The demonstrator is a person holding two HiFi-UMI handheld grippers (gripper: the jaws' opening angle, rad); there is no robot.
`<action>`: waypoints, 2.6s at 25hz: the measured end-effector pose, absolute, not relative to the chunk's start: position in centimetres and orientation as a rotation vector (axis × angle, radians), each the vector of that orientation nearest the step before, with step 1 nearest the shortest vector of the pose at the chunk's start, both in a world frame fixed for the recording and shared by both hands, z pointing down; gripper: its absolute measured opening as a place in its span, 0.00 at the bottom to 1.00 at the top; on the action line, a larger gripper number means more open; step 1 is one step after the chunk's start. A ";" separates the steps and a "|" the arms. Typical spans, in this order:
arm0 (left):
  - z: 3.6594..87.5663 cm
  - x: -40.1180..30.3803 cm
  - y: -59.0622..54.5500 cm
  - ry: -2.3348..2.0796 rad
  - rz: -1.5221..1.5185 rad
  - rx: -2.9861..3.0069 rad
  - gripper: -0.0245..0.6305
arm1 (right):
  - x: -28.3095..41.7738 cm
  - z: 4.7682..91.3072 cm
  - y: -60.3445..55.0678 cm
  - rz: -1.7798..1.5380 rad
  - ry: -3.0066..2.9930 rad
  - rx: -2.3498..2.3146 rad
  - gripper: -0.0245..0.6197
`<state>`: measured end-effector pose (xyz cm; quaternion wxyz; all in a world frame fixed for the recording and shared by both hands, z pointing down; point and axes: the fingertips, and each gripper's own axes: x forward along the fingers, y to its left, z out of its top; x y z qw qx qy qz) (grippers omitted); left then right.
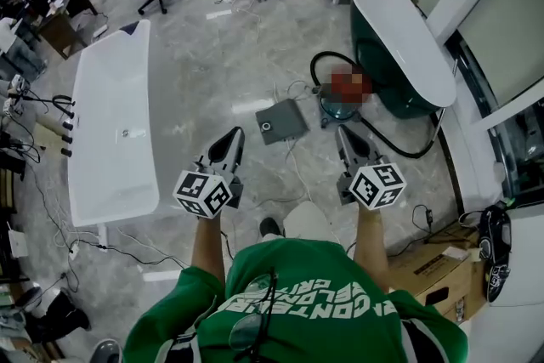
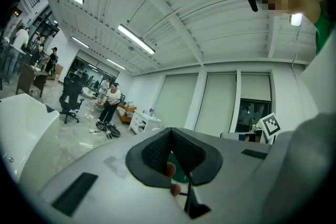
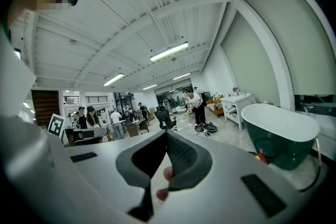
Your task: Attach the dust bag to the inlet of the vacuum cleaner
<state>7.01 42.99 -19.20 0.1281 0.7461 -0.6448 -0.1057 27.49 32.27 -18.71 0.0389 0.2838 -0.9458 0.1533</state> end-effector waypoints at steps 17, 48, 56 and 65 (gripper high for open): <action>-17.5 -2.6 28.9 -1.898 -0.167 2.183 0.03 | 16.4 -15.8 17.1 0.417 -2.881 0.816 0.05; -16.4 -4.3 3.9 -1.620 -0.111 2.321 0.03 | 14.6 -14.6 -3.7 0.452 -2.783 1.048 0.05; -13.7 -2.5 0.1 -1.424 -0.056 2.388 0.03 | 16.9 -10.4 -4.7 0.546 -2.671 1.205 0.05; -10.5 -5.7 -2.6 -1.254 0.049 2.423 0.03 | 14.4 -7.8 -6.7 0.593 -2.552 1.294 0.05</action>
